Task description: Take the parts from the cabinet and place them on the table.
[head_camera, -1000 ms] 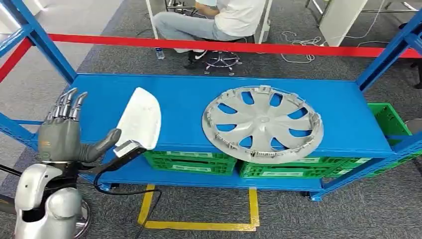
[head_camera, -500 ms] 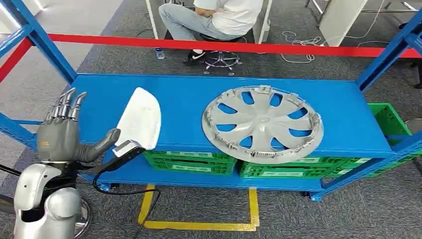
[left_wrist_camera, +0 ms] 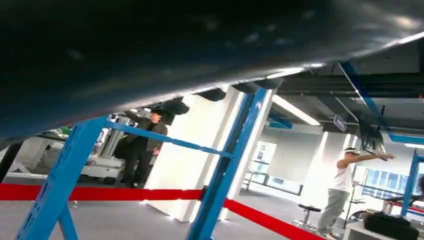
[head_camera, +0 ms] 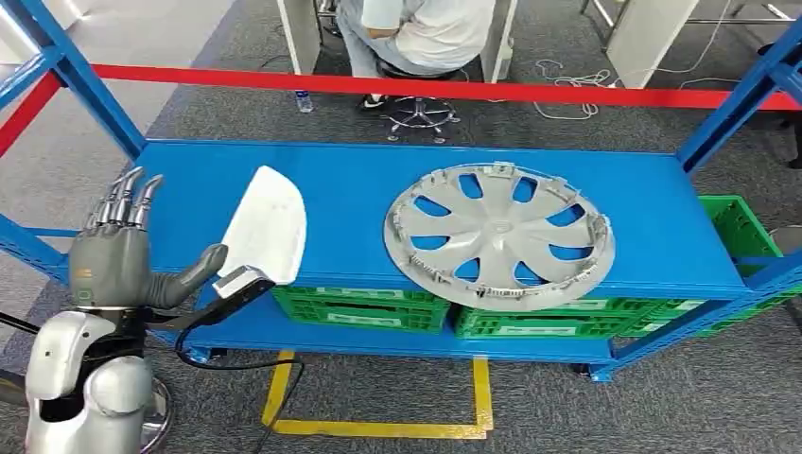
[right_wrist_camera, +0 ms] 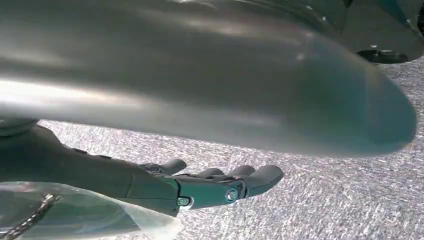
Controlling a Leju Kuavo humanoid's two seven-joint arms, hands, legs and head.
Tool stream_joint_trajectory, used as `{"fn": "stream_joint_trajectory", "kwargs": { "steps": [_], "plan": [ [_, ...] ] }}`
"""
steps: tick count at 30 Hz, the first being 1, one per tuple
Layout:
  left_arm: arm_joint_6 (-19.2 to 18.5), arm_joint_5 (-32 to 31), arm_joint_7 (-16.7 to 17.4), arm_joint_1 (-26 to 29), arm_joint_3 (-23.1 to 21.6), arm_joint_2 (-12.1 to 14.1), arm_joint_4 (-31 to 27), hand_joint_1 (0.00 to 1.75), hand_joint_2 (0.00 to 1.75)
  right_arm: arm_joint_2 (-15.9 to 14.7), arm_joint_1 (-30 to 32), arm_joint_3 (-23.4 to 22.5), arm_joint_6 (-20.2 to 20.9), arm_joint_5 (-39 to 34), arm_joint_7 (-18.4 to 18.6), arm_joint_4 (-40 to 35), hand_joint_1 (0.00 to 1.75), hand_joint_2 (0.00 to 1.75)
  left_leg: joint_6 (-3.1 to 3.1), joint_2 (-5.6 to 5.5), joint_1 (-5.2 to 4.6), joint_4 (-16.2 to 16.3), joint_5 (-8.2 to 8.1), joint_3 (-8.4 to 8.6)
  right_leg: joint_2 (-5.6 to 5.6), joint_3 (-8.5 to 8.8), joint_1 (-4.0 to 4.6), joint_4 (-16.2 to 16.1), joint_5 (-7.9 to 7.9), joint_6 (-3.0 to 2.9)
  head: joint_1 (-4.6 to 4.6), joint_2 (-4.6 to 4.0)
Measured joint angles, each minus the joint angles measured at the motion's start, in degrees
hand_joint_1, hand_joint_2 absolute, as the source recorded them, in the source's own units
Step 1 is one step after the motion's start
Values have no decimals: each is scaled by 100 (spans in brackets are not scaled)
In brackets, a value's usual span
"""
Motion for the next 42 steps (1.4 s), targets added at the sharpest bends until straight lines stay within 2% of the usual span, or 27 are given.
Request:
{"fn": "stream_joint_trajectory", "kwargs": {
  "steps": [6,10,14,15,16,17,19,20,21,22,24,25,26,27,29,31,32,34,35,36,37,38,39,40,41,42],
  "plan": [
    [4,0,0,0,15,0,13,0,0,0,-1,0,-15,0,0,0,0,0,3,0,-20,7,-2,0,0,-1,-17,-7,6,8,0,-2],
    [4,-2,0,0,33,0,15,0,0,4,0,2,-22,-20,0,0,0,0,27,0,-44,14,-17,0,0,-2,-43,-10,7,26,0,-2],
    [9,-2,0,-2,39,0,15,0,0,4,-3,4,-24,-35,2,0,0,0,94,-1,-77,-14,-17,0,0,18,-73,-66,26,98,-7,0],
    [11,-2,0,-4,39,-2,13,0,0,4,-4,9,-26,-35,2,-9,0,0,150,0,-13,-123,34,50,6,62,-68,-55,-13,121,4,0],
    [13,-4,0,-9,37,-7,15,0,0,4,-1,11,-28,-37,0,-15,0,0,170,11,-20,-163,48,73,5,-13,-68,63,-78,123,7,0],
    [15,-7,0,-25,35,-11,15,0,0,4,0,11,-35,-37,0,-15,0,0,185,14,-15,-164,50,75,9,-196,-66,388,-254,123,22,0],
    [13,-11,-4,-14,33,-13,20,0,0,4,9,11,-37,-37,2,-15,0,0,194,14,-19,-162,40,76,9,-775,-72,1390,-622,143,33,0],
    [13,-13,-4,-14,33,-13,20,0,0,4,12,11,-37,-37,4,-15,0,0,192,13,-19,-160,32,77,10,-1062,-71,1796,-684,154,37,0],
    [13,-18,-7,-10,33,-13,24,0,0,4,15,9,-37,-37,4,-15,0,0,186,10,-16,-159,18,91,8,-1191,-76,1867,-567,159,37,0],
    [13,-18,-7,-7,33,-13,26,0,0,4,15,9,-37,-37,4,-15,0,0,166,2,-9,-159,-2,118,6,-1171,-85,1665,-319,161,37,0],
    [13,-17,-7,-8,33,-15,28,0,0,4,15,9,-37,-37,4,-22,0,0,106,-7,16,-150,-60,207,2,-830,-119,725,331,170,39,0],
    [13,-18,-7,-8,33,-13,28,0,0,4,23,9,-37,-37,4,-24,0,0,52,-7,12,-136,-102,225,-10,-683,-138,309,503,188,46,-2],
    [13,-17,-7,-14,35,-13,31,0,0,7,20,13,-39,-37,2,-24,0,0,7,-22,-38,-89,-129,211,11,-602,-105,238,423,151,79,0],
    [13,-20,-9,-9,33,-15,31,0,0,7,16,17,-39,-37,2,-31,0,0,-20,-20,-38,-90,-111,189,22,-627,-112,266,433,84,65,0],
    [13,-20,-15,-11,35,-15,31,0,0,9,31,17,-37,-37,11,-33,0,0,-52,-15,-15,-119,-93,204,40,-642,-78,284,423,18,46,0],
    [13,-20,-15,-14,35,-15,31,0,0,15,30,20,-39,-37,11,-39,0,0,-110,-11,6,-36,-204,202,37,-607,-107,253,432,-68,44,0],
    [15,-20,-15,-24,35,-15,31,0,0,15,30,31,-39,-37,2,-42,0,0,-126,-9,5,244,-370,70,32,-597,-106,253,414,-111,5,0],
    [13,-20,-17,-16,35,-13,33,0,0,15,30,42,-39,-37,4,-42,0,0,-150,-9,7,1191,-780,-412,20,-598,-88,253,399,-151,11,0],
    [13,-20,-15,-10,37,-11,35,0,0,15,30,42,-39,-37,4,-42,0,0,-149,-9,6,1589,-893,-630,19,-597,-75,253,394,-159,15,0],
    [13,-20,-15,-5,42,-7,39,0,0,15,31,42,-39,-44,7,-42,0,0,-142,-9,5,1756,-871,-744,22,-586,-65,254,389,-166,13,0],
    [13,-22,-15,-3,42,-4,44,0,0,15,31,46,-39,-59,22,-42,0,0,-120,-9,2,1634,-688,-716,28,-564,-55,253,380,-176,15,0],
    [13,-22,-17,-4,42,0,44,0,0,15,30,48,-39,-72,24,-44,0,0,-85,-9,-8,1276,-404,-578,37,-534,-43,253,365,-180,13,0],
    [13,-28,-15,-4,42,0,44,0,0,15,29,50,-39,-76,24,-46,0,0,-37,-9,-25,764,-87,-363,45,-496,-33,253,351,-174,15,0],
    [13,-35,-17,-7,42,2,44,0,0,17,28,52,-39,-79,24,-46,0,0,25,-9,-47,296,160,-171,48,-467,-29,252,331,-167,13,0],
    [13,-35,-15,-8,42,2,44,0,0,20,29,55,-39,-79,24,-46,0,0,62,-6,-76,161,89,-85,47,-464,-3,252,315,-142,26,0],
    [13,-37,-17,-9,39,-2,44,0,0,20,31,57,-39,-81,26,-48,0,0,69,-1,-76,48,100,-54,58,-482,7,268,305,-121,16,0]
  ]
}}
